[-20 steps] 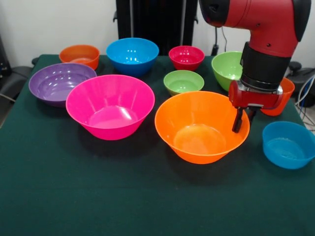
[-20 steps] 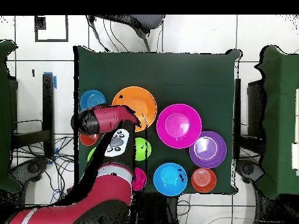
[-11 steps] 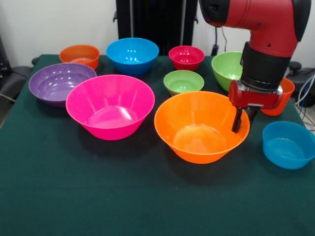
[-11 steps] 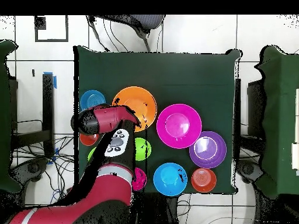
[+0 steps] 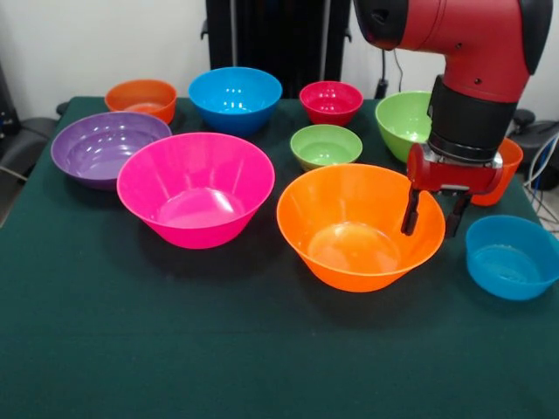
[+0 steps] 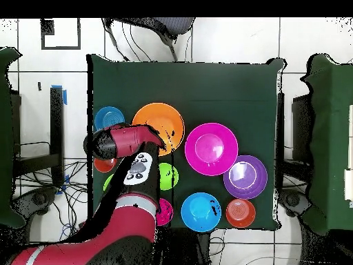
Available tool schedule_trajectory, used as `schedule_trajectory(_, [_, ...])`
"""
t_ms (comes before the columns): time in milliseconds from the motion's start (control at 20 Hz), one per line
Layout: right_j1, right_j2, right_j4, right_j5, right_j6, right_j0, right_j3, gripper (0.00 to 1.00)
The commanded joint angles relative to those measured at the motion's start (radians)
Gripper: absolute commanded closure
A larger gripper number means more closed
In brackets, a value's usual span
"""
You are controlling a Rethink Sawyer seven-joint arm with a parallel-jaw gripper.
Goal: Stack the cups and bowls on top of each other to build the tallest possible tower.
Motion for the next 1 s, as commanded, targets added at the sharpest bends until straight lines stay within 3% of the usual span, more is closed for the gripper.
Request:
schedule_trajectory(50, [0.023,0.115,-0.012,0.033,0.075,-0.013,0.014,0.00])
schedule_trajectory(1000, [-0.014,0.091,-0.004,0.091,0.083,0.010,0.015,0.00])
